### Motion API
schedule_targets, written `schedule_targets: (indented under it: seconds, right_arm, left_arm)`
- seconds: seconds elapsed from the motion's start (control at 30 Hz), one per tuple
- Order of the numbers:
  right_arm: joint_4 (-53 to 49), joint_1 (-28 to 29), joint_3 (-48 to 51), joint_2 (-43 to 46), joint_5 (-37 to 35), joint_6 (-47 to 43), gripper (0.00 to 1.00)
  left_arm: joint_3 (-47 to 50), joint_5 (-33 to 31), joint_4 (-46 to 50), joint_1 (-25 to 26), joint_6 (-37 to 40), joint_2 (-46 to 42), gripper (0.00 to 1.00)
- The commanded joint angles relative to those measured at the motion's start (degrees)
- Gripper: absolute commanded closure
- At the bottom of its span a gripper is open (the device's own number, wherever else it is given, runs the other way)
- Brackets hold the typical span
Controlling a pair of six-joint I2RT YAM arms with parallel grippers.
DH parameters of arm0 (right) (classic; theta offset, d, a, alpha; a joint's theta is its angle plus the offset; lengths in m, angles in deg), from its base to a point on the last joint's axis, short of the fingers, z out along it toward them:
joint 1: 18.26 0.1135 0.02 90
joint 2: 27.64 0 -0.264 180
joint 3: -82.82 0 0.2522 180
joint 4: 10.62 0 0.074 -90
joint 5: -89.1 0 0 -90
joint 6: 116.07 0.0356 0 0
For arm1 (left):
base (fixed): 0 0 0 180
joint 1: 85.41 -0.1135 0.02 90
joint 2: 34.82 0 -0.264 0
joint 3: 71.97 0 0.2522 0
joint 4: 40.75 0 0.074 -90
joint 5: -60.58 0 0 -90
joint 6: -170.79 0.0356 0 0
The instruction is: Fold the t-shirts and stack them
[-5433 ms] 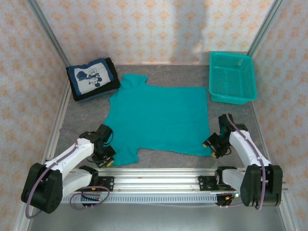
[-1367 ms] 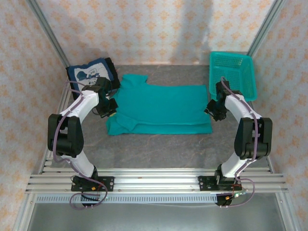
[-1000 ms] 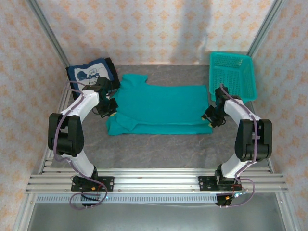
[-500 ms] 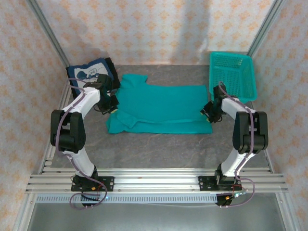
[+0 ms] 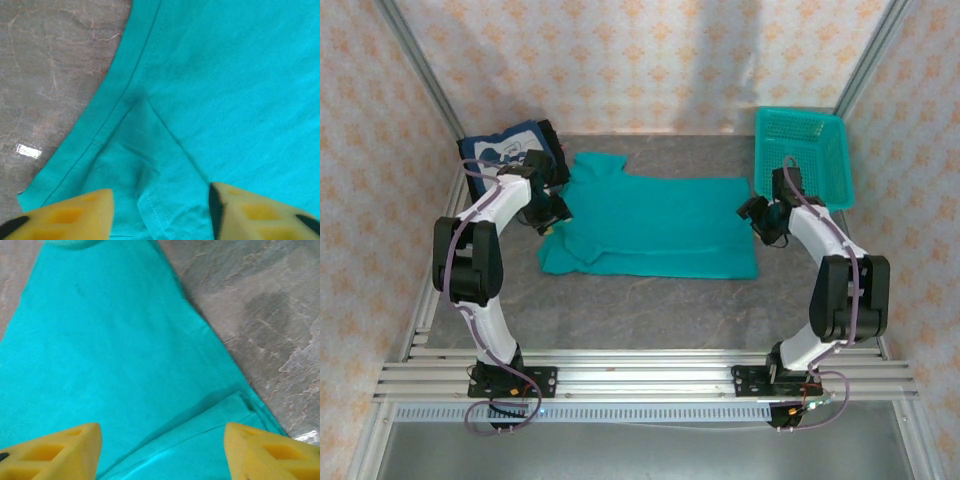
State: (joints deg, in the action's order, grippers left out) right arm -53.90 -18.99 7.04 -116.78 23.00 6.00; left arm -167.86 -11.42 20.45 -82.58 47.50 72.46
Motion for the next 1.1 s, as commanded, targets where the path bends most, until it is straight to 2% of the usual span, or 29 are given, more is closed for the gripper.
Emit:
schedule_targets:
  seconds: [0.0, 0.23, 0.43, 0.57, 0.63, 0.97, 1.07]
  right_arm:
    - [-2.5, 0.9, 1.6, 4.3, 3.5, -3.2, 0.31]
    - [-7.6, 2.0, 5.5, 11.1, 6.6, -6.8, 0.29]
    - [-9.2, 2.0, 8.5, 14.9, 7.4, -7.9, 0.24]
    - [-8.3, 2.1, 9.4, 15.3, 8.7, -7.9, 0.21]
    - [-8.4, 2.1, 9.1, 15.3, 8.8, -8.0, 0.16]
    - [-8.9, 2.2, 8.8, 15.9, 8.2, -8.2, 0.16]
    - [-8.6, 2.1, 8.9, 15.8, 8.2, -7.9, 0.16]
  left_arm:
    - [-1.4, -0.1, 0.4, -0.6, -1.5, -1.6, 0.36]
    - [3.4, 2.3, 0.4, 0.7, -3.8, -9.1, 0.34]
    - [13.0, 7.2, -4.3, 5.3, -8.4, -12.9, 0.36]
    - [17.6, 9.7, -10.3, 7.4, -13.0, -11.2, 0.40]
    - [17.6, 9.3, -11.3, 8.2, -13.9, -9.7, 0.43]
    - [15.9, 8.0, -10.9, 9.2, -14.3, -4.4, 0.55]
    - [15.7, 8.4, -11.9, 9.6, -15.0, -4.0, 0.63]
